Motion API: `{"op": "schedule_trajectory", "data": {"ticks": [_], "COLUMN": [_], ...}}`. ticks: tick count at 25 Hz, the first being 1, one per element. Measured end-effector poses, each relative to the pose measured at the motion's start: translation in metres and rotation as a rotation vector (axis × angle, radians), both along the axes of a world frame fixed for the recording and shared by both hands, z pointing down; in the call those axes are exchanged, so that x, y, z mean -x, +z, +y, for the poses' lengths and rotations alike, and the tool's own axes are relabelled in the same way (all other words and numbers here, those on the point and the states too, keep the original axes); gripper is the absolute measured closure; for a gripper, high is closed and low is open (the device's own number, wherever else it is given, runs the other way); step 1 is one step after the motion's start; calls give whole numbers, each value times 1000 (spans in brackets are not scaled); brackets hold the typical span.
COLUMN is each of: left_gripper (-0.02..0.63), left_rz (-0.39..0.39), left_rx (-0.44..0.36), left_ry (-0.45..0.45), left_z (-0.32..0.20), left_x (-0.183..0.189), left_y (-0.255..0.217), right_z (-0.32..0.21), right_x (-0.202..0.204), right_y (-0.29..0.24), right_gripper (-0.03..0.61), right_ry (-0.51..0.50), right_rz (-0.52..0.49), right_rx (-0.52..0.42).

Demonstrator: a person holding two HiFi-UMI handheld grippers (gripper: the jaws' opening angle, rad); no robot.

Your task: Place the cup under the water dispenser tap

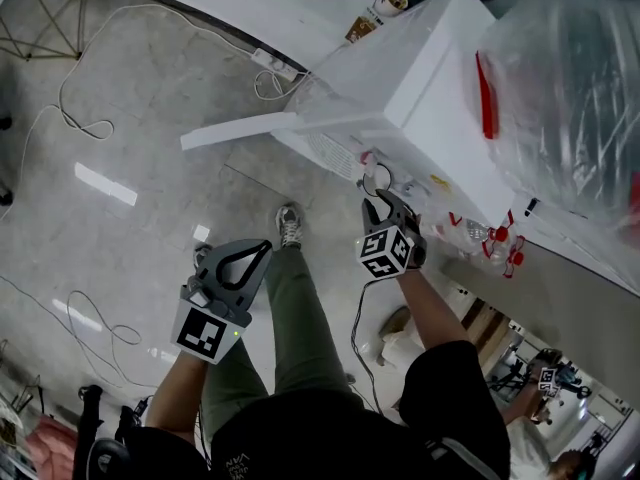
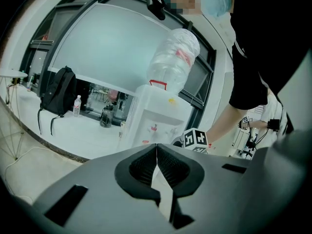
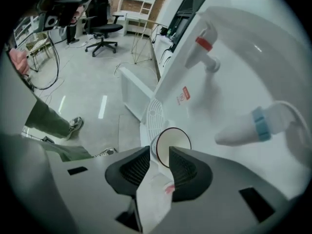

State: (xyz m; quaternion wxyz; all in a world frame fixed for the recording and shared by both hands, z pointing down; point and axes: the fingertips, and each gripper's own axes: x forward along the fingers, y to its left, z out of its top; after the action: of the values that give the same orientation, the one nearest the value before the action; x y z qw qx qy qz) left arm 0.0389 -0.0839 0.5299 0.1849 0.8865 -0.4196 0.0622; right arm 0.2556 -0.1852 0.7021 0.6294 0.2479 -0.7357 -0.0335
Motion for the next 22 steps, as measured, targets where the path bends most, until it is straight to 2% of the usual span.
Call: {"op": "schedule_trajectory", "data": {"ticks": [8, 13, 22], "left_gripper": [594, 594, 594], "left_rz": [-1, -11, -42], "left_rx": [-26, -41, -61], "left_ry": [52, 94, 92], "left_z": [6, 20, 52], "left_x": [-3, -7, 2], "left_y": [-58, -101, -163], "right_z": [28, 51, 79], "right_x": [12, 23, 37], "right_y": [-82, -142, -243], "right_gripper": [474, 474, 474], "right_ry": [270, 374, 577], "right_rz": [-205, -324, -571], "right_rx": [-33, -84, -200]}}
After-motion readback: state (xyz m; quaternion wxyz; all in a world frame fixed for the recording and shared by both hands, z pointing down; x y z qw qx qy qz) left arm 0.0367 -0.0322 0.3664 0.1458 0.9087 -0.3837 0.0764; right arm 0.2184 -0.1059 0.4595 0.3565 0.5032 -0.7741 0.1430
